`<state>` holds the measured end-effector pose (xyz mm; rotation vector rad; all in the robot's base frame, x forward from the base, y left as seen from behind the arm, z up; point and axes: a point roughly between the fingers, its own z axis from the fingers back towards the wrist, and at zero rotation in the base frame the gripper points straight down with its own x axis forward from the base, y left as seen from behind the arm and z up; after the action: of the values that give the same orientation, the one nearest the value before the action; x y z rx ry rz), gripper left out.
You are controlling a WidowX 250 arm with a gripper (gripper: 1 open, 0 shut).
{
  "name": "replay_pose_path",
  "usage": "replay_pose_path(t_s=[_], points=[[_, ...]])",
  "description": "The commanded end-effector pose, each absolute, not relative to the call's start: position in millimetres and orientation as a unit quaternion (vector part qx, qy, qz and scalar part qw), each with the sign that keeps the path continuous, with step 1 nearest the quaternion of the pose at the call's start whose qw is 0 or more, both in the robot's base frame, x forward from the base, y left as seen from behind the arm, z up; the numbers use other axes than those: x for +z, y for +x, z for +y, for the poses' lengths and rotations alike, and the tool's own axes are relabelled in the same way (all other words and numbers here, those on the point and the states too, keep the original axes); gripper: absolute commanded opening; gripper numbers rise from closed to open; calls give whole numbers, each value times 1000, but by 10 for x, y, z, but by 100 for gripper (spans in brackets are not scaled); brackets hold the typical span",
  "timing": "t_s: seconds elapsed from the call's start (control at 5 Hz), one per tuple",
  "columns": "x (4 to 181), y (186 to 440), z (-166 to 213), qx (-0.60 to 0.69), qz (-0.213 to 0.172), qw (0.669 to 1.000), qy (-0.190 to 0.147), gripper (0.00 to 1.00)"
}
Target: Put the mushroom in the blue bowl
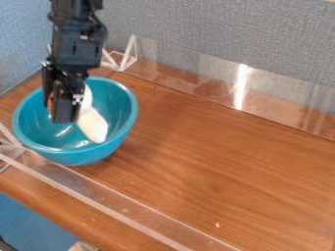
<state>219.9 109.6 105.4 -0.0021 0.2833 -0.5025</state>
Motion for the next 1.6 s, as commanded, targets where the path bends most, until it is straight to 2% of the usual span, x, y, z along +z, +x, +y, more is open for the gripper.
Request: replay_pose_path(t_s=[0.0,0.2,0.4,0.6,0.8,1.0,1.4], points=[[1136,2160,1066,-235,122,964,9,0],[1150,2125,1003,-226,117,967,6,0],[1155,2204,1087,-235,111,966,6,100],[1165,2281,1173,-244,105,964,8,0],[1200,2281,1166,-230,97,968,9,100],[1245,2277,1158,-215,90,972,10,100],[1221,2221,1142,-196,79,977,11,100]])
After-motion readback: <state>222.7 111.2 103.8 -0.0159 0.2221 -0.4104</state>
